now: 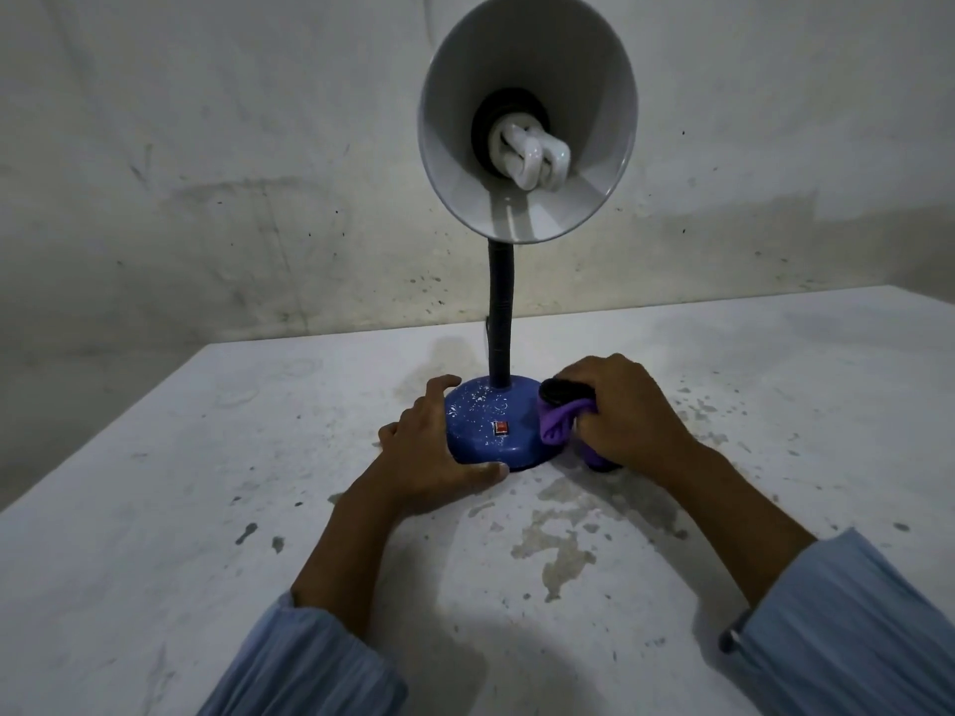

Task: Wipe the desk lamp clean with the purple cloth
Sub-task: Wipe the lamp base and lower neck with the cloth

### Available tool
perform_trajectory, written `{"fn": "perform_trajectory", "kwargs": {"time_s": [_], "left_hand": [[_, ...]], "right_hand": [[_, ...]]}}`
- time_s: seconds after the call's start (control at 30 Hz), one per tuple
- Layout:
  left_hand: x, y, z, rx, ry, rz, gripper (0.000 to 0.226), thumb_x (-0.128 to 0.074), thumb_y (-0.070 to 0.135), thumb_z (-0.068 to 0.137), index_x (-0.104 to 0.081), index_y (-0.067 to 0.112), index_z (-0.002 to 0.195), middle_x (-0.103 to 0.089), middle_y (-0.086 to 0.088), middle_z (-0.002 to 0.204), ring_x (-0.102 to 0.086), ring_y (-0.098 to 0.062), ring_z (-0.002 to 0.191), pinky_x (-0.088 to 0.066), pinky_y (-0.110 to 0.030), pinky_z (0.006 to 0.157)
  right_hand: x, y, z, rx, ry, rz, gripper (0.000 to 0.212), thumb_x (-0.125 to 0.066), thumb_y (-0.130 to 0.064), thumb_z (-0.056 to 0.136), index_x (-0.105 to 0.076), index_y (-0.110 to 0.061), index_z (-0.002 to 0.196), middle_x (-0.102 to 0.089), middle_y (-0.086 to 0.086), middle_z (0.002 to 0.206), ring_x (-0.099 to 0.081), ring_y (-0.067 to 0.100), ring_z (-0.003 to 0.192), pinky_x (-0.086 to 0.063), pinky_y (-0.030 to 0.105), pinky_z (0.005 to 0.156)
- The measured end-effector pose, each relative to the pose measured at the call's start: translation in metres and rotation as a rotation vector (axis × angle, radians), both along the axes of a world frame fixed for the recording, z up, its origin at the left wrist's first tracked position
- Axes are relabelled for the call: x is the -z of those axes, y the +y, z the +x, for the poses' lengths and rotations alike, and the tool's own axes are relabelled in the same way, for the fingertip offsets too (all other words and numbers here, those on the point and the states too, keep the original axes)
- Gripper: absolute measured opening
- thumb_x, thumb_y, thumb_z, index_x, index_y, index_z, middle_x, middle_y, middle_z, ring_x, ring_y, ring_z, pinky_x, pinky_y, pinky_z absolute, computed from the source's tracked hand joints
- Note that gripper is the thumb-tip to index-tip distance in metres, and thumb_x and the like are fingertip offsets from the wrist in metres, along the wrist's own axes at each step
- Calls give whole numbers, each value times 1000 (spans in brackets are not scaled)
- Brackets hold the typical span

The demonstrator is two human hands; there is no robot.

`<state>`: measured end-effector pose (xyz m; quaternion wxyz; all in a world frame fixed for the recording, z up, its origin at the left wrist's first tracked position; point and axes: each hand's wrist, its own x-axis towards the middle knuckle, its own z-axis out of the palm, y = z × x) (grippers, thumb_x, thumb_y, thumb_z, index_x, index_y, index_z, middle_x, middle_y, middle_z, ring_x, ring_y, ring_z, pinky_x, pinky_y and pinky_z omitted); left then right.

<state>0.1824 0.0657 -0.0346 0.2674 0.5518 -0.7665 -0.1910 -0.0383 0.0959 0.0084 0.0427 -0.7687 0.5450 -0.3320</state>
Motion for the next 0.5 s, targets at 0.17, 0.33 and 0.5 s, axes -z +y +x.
{"fn": "perform_trajectory", "kwargs": {"time_s": [0.17,0.33,0.5], "left_hand": [[0,0,-1,10,-11,-11,101,-70,70,47,-14,46,127,-37,6,142,-44,-19,123,-36,-49,106],[1,-1,0,-1,-28,-42,102,-69,73,47,-13,46,128,-38,7,140,-44,-18,123,-30,-46,108],[2,-1,1,6,-26,-54,100,-67,74,47,-13,47,126,-40,8,138,-44,-18,122,-30,-45,107]], "right_hand": [[-3,3,4,-83,-41,176,30,-55,5,68,-65,-22,66,-64,-3,67,-59,15,67,-47,27,60],[-4,4,6,-76,-101,63,29,-55,4,63,-67,-21,68,-65,-3,66,-57,15,66,-47,31,60],[2,4,7,-18,104,3,22,-59,-2,68,-70,-8,86,-69,7,86,-58,25,81,-47,38,73]]}}
